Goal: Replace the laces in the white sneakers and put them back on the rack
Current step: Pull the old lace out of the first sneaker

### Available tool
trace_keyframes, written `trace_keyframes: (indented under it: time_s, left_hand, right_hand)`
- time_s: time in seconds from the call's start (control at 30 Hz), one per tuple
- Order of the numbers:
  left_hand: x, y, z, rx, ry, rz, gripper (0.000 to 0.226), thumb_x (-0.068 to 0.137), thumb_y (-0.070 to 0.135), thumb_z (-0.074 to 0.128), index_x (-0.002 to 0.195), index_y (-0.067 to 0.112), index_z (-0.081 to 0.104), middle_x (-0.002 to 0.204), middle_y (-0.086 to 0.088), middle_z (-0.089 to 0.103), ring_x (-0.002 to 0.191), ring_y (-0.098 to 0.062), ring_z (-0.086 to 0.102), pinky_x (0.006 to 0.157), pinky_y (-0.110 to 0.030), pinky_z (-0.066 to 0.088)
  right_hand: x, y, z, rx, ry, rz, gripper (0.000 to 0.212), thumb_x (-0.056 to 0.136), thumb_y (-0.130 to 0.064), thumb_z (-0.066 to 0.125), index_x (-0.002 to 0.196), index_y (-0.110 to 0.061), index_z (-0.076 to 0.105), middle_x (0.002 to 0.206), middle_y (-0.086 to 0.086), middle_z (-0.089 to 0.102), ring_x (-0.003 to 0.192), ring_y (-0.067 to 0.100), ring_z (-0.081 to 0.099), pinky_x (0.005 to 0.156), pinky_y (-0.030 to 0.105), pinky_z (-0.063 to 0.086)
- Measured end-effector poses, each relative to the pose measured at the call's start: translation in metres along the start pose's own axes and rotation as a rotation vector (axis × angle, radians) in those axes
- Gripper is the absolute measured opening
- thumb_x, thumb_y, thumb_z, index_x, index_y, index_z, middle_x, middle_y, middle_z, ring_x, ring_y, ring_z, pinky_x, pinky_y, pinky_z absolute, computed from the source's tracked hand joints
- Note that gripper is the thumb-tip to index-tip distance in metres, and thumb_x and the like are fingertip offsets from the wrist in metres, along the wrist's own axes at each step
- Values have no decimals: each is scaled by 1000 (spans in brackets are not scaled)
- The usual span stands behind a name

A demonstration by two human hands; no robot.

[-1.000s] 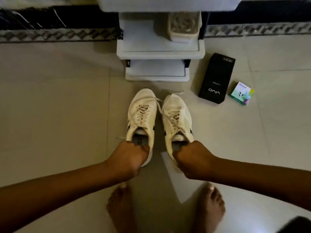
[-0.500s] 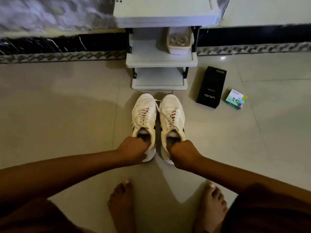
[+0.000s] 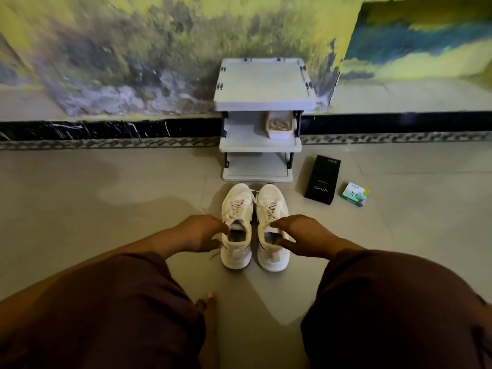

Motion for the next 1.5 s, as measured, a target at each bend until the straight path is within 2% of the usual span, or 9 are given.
trace_keyframes:
  time_s: [0.33,0.73,0.83,1.0,1.1,1.23,1.33,1.4,1.5]
  left_hand:
    - [3,-14,-23,-35,71,-16,39,91,35,57,129,28,53,131,4,56,116,-15,53,90,-30,45]
    - [79,-42,14,-119,18,-89,42,85,43,62,124,30,53,126,4,56,112,-17,52,85,-34,48]
    - [94,-46,28,-250,11,-120,51,79,47,68,124,29,53,126,3,55,112,-18,51,85,-33,47]
    - [107,-47,53,-475,108,-195,54,71,41,77,115,23,52,116,-2,57,101,-20,55,78,-34,48]
    - [106,-45,61,-574,168,-222,56,69,36,80,116,20,53,113,-5,59,95,-21,58,77,-36,51]
    - [103,-42,67,-600,214,-255,61,71,35,78,125,20,52,118,-5,59,100,-21,59,79,-35,50]
    - [102,-39,67,-626,224,-276,66,73,37,77,130,22,48,121,-6,58,103,-23,59,82,-35,51]
    - [102,-38,66,-655,241,-294,66,73,38,76,130,23,47,121,-7,60,103,-24,60,83,-37,52]
    - [103,-36,64,-646,258,-321,63,76,38,73,131,23,46,118,-7,64,100,-26,62,82,-38,53]
  right_hand:
    - [8,6,-19,-209,-121,-104,44,98,-38,41,137,-20,46,132,4,55,119,22,52,103,34,40]
    - [84,9,17,24,-28,-164,39,95,-27,50,133,-18,49,130,1,55,118,19,52,97,27,41]
    - [107,7,31,36,-31,-135,41,94,-28,51,132,-14,50,127,5,57,113,22,55,93,31,46]
    - [134,-1,56,140,-23,10,54,88,-53,53,124,-13,53,118,8,60,100,24,59,85,35,50]
    - [138,-3,58,178,58,71,45,89,-46,55,121,-14,54,111,9,62,96,26,60,83,37,51]
    - [142,-9,49,252,168,115,23,91,-29,55,103,-11,64,95,9,67,84,25,62,72,32,50]
    - [143,-5,49,483,196,259,11,87,-21,60,85,-11,63,84,7,66,75,21,59,67,31,46]
    - [139,-5,53,738,219,371,18,86,-15,62,71,-17,52,71,0,58,69,15,52,65,31,42]
    - [135,-16,60,1053,227,519,15,89,-11,55,76,-16,48,75,2,54,74,18,52,67,29,44]
Point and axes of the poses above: each hand's wrist, its own x-axis towards the middle knuckle, its own z-axis out of the palm, y = z × x, the point moved 2 cm from there along x, towards the middle knuckle
